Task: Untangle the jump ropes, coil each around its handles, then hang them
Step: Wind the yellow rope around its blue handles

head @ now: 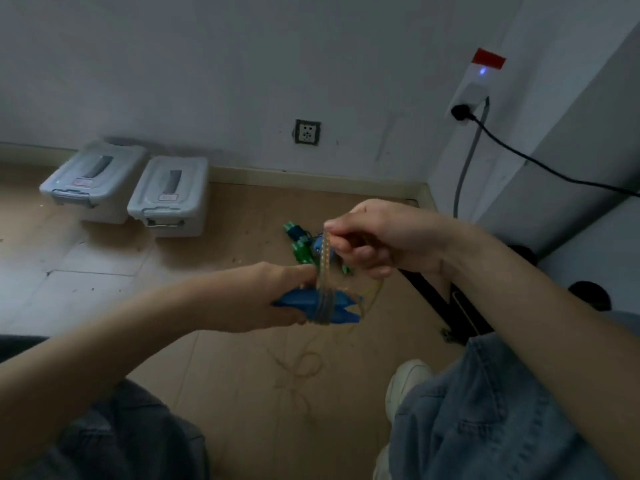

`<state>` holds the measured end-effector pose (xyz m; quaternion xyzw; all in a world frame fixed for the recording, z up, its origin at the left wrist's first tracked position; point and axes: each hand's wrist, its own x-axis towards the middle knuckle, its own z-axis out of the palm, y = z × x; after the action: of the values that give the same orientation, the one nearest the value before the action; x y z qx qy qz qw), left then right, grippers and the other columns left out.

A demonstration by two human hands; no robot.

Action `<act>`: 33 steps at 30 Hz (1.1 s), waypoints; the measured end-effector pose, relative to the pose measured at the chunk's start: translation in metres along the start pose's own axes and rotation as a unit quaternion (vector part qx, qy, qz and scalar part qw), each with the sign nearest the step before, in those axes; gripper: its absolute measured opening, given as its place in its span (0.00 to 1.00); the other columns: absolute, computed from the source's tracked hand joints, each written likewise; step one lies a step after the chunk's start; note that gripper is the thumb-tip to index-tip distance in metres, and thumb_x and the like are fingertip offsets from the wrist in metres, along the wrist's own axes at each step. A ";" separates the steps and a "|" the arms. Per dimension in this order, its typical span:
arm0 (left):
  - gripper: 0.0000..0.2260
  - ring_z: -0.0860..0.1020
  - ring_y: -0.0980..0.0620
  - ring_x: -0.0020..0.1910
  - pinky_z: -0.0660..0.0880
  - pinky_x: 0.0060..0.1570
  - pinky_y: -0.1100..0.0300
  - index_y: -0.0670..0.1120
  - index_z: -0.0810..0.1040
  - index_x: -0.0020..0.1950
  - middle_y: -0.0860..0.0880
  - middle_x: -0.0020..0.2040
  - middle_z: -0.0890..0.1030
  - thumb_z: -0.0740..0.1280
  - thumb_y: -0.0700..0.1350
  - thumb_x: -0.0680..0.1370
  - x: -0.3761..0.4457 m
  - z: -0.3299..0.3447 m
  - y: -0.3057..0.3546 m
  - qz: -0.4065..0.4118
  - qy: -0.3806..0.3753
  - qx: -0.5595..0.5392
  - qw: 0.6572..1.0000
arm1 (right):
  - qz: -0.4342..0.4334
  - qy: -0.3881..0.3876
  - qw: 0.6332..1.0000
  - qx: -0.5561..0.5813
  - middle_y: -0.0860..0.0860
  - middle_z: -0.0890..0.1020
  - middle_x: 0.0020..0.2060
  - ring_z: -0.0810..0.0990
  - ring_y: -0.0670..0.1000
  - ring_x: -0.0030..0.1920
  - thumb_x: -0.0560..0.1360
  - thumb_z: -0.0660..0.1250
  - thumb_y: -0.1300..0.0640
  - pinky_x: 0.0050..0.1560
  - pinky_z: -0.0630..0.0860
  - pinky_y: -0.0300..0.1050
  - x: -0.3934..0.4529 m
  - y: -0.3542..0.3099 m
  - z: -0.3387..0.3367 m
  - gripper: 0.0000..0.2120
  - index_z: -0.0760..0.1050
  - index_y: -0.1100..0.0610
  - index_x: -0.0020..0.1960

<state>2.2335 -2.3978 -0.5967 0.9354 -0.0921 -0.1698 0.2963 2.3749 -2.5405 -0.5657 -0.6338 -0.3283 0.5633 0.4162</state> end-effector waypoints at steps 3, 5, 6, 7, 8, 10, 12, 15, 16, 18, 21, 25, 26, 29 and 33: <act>0.07 0.75 0.62 0.36 0.70 0.34 0.70 0.56 0.68 0.52 0.56 0.39 0.75 0.63 0.46 0.77 -0.005 -0.007 0.010 0.051 0.005 -0.016 0.999 | 0.048 0.056 0.993 -0.088 0.46 0.66 0.21 0.60 0.43 0.20 0.79 0.59 0.54 0.20 0.61 0.35 0.005 0.005 0.001 0.18 0.69 0.55 0.31; 0.07 0.76 0.60 0.36 0.72 0.33 0.68 0.57 0.68 0.48 0.55 0.39 0.76 0.64 0.46 0.76 -0.008 -0.012 0.011 0.056 0.036 -0.045 0.997 | 0.060 0.125 0.981 -0.135 0.47 0.65 0.20 0.61 0.44 0.20 0.77 0.63 0.53 0.20 0.59 0.35 0.007 0.009 0.000 0.17 0.69 0.57 0.31; 0.07 0.76 0.59 0.35 0.73 0.33 0.67 0.56 0.68 0.47 0.54 0.39 0.77 0.65 0.45 0.76 -0.008 -0.014 0.010 0.055 0.063 -0.065 0.994 | 0.063 0.143 0.977 -0.143 0.48 0.65 0.21 0.61 0.44 0.20 0.77 0.64 0.54 0.20 0.59 0.34 0.006 0.012 0.000 0.15 0.69 0.58 0.32; 0.07 0.76 0.58 0.35 0.74 0.32 0.66 0.53 0.68 0.48 0.53 0.40 0.78 0.65 0.44 0.75 -0.008 -0.016 0.009 0.053 0.096 -0.095 0.989 | 0.067 0.143 0.978 -0.138 0.49 0.65 0.22 0.61 0.44 0.20 0.77 0.62 0.57 0.20 0.58 0.34 0.006 0.015 0.000 0.13 0.69 0.58 0.34; 0.07 0.76 0.58 0.34 0.74 0.33 0.65 0.50 0.68 0.49 0.53 0.40 0.79 0.65 0.42 0.75 -0.007 -0.016 0.007 0.048 0.132 -0.129 0.982 | 0.073 0.130 0.981 -0.125 0.49 0.65 0.23 0.60 0.43 0.20 0.77 0.59 0.59 0.20 0.58 0.33 0.006 0.018 0.000 0.12 0.68 0.57 0.35; 0.11 0.77 0.58 0.34 0.75 0.34 0.64 0.49 0.66 0.53 0.53 0.40 0.80 0.65 0.41 0.75 -0.005 -0.016 0.006 0.029 0.169 -0.191 0.966 | 0.100 0.091 0.986 -0.102 0.47 0.64 0.22 0.59 0.42 0.20 0.77 0.54 0.60 0.20 0.57 0.33 0.006 0.023 0.001 0.14 0.65 0.55 0.33; 0.16 0.77 0.58 0.36 0.76 0.36 0.65 0.52 0.65 0.61 0.52 0.42 0.80 0.64 0.40 0.76 -0.003 -0.014 0.007 0.024 0.168 -0.222 0.960 | 0.128 0.057 0.985 -0.096 0.46 0.65 0.21 0.59 0.43 0.21 0.78 0.56 0.55 0.21 0.59 0.33 0.006 0.027 0.004 0.16 0.66 0.54 0.31; 0.13 0.77 0.60 0.35 0.76 0.35 0.67 0.50 0.73 0.57 0.56 0.39 0.81 0.65 0.43 0.73 -0.006 -0.023 0.008 0.025 0.181 -0.281 0.942 | 0.083 0.025 0.994 -0.064 0.47 0.77 0.31 0.73 0.46 0.31 0.76 0.62 0.48 0.38 0.75 0.38 0.005 0.032 0.005 0.10 0.76 0.53 0.43; 0.13 0.78 0.60 0.35 0.76 0.35 0.68 0.50 0.74 0.54 0.57 0.39 0.81 0.65 0.46 0.71 -0.008 -0.029 0.007 0.010 0.197 -0.324 0.925 | 0.048 0.012 0.998 -0.049 0.48 0.81 0.38 0.78 0.48 0.39 0.76 0.62 0.48 0.49 0.75 0.43 0.004 0.033 0.005 0.10 0.78 0.52 0.48; 0.14 0.79 0.60 0.34 0.78 0.35 0.67 0.51 0.76 0.51 0.56 0.38 0.83 0.65 0.49 0.67 -0.011 -0.042 0.001 -0.038 0.225 -0.430 0.874 | -0.027 -0.005 0.999 0.020 0.50 0.83 0.47 0.80 0.51 0.53 0.77 0.61 0.53 0.63 0.65 0.52 0.005 0.035 0.007 0.09 0.78 0.52 0.52; 0.13 0.79 0.58 0.34 0.78 0.35 0.66 0.51 0.77 0.52 0.50 0.38 0.83 0.66 0.48 0.68 -0.012 -0.051 -0.007 -0.064 0.206 -0.504 0.836 | -0.105 0.006 0.988 0.111 0.52 0.81 0.47 0.80 0.51 0.54 0.74 0.61 0.58 0.66 0.64 0.55 0.010 0.032 0.009 0.12 0.77 0.54 0.56; 0.16 0.78 0.56 0.34 0.75 0.31 0.67 0.44 0.77 0.57 0.48 0.38 0.81 0.66 0.47 0.71 -0.005 -0.049 -0.008 -0.042 0.146 -0.541 0.827 | -0.191 0.103 0.974 0.059 0.57 0.71 0.38 0.71 0.53 0.35 0.72 0.67 0.58 0.42 0.77 0.43 0.023 0.027 0.020 0.21 0.70 0.52 0.64; 0.16 0.77 0.56 0.34 0.75 0.30 0.67 0.42 0.77 0.57 0.47 0.38 0.80 0.65 0.47 0.72 -0.004 -0.050 -0.009 -0.026 0.138 -0.553 0.821 | -0.214 0.140 0.966 0.038 0.57 0.70 0.35 0.68 0.54 0.32 0.72 0.66 0.58 0.35 0.75 0.40 0.025 0.024 0.024 0.17 0.72 0.56 0.61; 0.14 0.76 0.58 0.31 0.72 0.27 0.69 0.42 0.78 0.55 0.48 0.35 0.80 0.63 0.47 0.74 0.000 -0.052 -0.012 0.011 0.176 -0.572 0.801 | -0.227 0.176 0.958 -0.018 0.55 0.73 0.32 0.69 0.53 0.31 0.77 0.60 0.57 0.32 0.73 0.37 0.026 0.020 0.027 0.11 0.76 0.64 0.49; 0.08 0.75 0.59 0.25 0.70 0.22 0.69 0.43 0.77 0.50 0.51 0.29 0.81 0.61 0.45 0.78 0.007 -0.050 -0.018 -0.027 0.349 -0.380 0.856 | -0.123 0.012 0.992 0.035 0.51 0.73 0.30 0.67 0.47 0.28 0.78 0.58 0.53 0.34 0.73 0.38 0.020 0.019 0.025 0.13 0.77 0.61 0.45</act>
<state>2.2602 -2.3589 -0.5713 0.7502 0.1144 0.1378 0.6365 2.3522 -2.5273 -0.5916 -0.5801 -0.3792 0.5115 0.5080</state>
